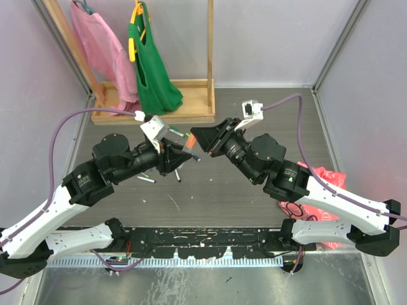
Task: Insert the pens into the pen caps
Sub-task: Press the pen cap onto the pen, then place the pen at the center of the board.
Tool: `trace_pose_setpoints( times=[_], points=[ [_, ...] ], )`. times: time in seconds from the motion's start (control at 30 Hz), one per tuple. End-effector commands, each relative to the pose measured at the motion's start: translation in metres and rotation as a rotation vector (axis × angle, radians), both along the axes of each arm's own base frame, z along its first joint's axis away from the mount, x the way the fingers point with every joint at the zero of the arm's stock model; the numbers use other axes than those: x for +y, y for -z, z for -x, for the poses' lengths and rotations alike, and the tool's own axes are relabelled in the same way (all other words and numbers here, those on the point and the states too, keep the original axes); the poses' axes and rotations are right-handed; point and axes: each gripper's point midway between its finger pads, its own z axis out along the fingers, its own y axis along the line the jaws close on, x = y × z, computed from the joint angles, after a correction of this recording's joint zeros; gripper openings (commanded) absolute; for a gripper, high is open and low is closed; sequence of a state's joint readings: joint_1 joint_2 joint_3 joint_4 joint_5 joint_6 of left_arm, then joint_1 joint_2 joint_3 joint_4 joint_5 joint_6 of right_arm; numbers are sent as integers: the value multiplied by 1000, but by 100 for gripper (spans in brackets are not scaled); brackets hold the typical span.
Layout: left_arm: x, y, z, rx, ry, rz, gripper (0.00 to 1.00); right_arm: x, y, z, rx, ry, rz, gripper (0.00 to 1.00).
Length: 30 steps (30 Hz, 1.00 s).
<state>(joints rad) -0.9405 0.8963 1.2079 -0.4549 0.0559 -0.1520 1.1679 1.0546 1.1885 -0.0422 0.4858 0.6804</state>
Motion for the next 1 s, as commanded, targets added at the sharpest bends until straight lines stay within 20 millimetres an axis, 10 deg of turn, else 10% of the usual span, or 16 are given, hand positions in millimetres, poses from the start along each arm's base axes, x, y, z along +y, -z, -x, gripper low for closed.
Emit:
trace_pose_setpoints(
  times=[0.0, 0.5, 0.97],
  points=[
    [15, -106, -1, -193, -48, 324, 0, -4, 22, 0, -26, -27, 242, 10],
    [12, -38, 5, -44, -32, 210, 0, -41, -42, 1, -212, 41, 215, 44],
    [12, 12, 1, 63, -76, 205, 0, -91, 50, 8, -61, 122, 286, 53]
  ],
)
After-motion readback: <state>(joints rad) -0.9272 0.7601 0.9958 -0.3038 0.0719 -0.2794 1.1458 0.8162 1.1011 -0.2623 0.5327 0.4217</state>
